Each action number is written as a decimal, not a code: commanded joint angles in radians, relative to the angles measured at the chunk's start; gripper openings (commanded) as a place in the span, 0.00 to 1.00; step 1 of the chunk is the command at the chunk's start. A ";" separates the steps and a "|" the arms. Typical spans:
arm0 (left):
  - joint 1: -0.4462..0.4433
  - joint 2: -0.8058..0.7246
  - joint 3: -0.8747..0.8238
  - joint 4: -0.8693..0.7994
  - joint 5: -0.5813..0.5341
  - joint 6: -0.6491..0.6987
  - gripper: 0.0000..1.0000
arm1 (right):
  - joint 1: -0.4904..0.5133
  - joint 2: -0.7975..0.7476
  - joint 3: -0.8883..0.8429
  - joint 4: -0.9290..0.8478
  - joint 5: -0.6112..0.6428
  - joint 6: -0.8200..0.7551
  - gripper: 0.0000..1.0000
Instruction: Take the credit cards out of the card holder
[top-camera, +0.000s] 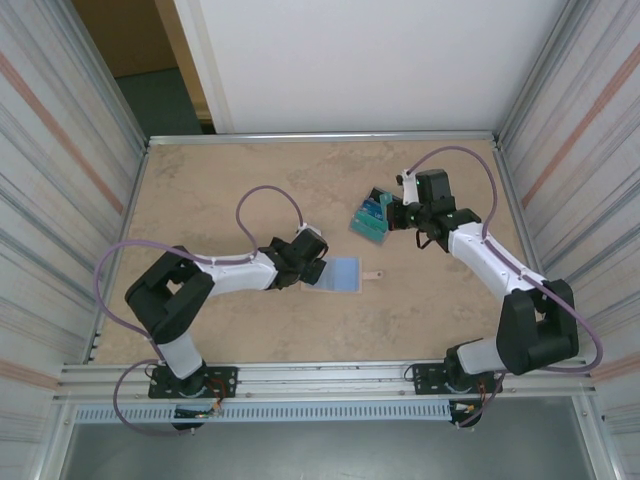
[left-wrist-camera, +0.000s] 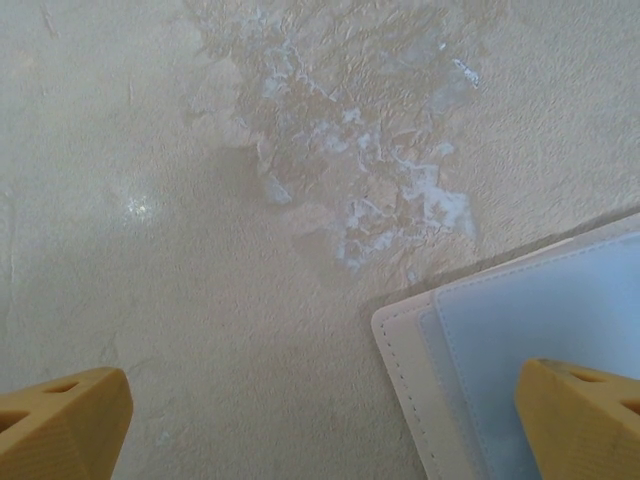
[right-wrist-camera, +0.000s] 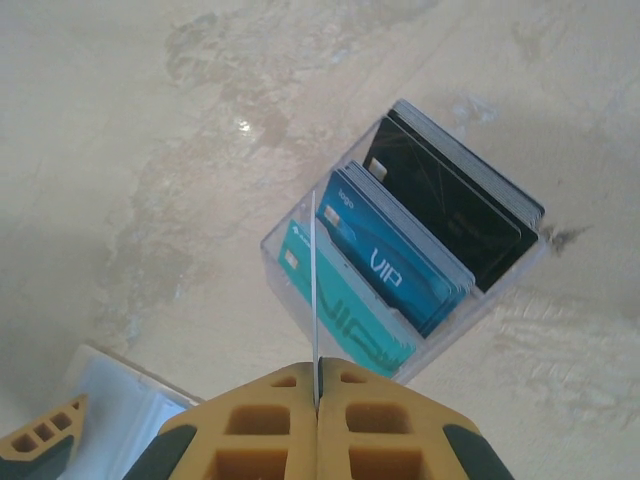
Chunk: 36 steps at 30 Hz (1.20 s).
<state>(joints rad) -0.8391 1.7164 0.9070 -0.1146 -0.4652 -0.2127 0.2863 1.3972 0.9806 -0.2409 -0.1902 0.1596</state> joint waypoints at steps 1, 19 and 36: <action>0.005 -0.072 0.009 0.001 -0.009 -0.009 0.99 | -0.004 0.029 0.054 -0.026 -0.047 -0.153 0.00; 0.014 -0.203 -0.032 -0.010 -0.008 -0.048 0.99 | -0.002 0.269 0.245 -0.126 -0.071 -0.514 0.00; 0.044 -0.235 -0.059 -0.017 0.018 -0.091 0.99 | 0.031 0.389 0.332 -0.246 -0.052 -0.590 0.00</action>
<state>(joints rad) -0.8051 1.5143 0.8658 -0.1219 -0.4465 -0.2794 0.2996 1.7611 1.2778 -0.4320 -0.2584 -0.3946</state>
